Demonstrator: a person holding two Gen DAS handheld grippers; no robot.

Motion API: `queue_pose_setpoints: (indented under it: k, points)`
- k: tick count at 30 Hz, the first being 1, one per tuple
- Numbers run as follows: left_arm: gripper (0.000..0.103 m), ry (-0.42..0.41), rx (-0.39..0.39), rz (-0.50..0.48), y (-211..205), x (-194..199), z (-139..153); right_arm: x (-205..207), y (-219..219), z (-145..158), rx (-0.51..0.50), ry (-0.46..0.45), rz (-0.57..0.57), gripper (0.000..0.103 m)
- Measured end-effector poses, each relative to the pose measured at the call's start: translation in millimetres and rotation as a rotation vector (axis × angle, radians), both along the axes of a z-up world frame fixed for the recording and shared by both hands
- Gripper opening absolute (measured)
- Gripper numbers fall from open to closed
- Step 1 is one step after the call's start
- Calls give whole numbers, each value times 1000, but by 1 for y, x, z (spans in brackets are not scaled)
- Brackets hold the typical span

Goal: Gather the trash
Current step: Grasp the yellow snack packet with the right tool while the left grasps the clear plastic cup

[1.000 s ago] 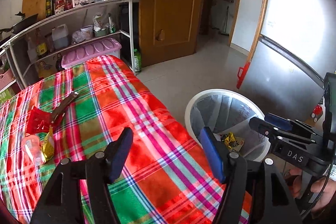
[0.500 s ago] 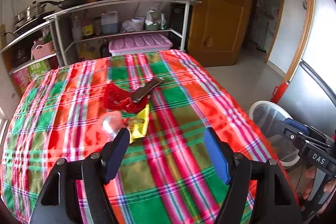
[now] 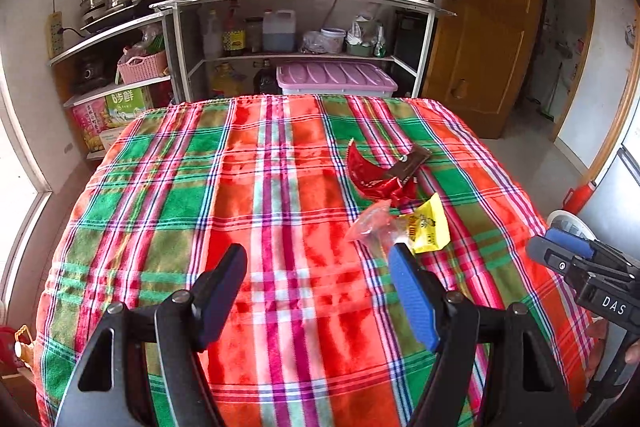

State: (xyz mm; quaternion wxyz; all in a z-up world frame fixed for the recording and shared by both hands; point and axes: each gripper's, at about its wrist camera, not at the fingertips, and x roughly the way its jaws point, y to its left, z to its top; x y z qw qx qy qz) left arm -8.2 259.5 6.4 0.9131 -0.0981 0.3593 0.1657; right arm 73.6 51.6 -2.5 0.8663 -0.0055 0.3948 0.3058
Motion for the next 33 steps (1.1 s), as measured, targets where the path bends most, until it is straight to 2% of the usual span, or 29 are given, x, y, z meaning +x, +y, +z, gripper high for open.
queue_pose_setpoints:
  k: [13, 20, 22, 24, 26, 30, 33]
  points:
    - [75, 31, -10, 3, 23, 9, -10, 22, 79, -15, 18, 95, 136, 59]
    - [75, 44, -35, -15, 25, 15, -15, 34, 100, -24, -34, 116, 141, 59]
    - [75, 42, -35, -19, 24, 16, -14, 35, 100, -25, -37, 112, 139, 51]
    - [75, 43, -38, -23, 23, 19, -14, 35, 101, -25, -29, 117, 144, 29]
    - [75, 42, -42, -29, 21, 21, -14, 35, 99, -24, -24, 114, 140, 17]
    - [75, 41, -59, -36, 18, 23, -13, 34, 93, -22, -14, 105, 133, 11]
    - [78, 44, -61, -43, 14, 26, -12, 32, 88, -20, -26, 85, 116, 10]
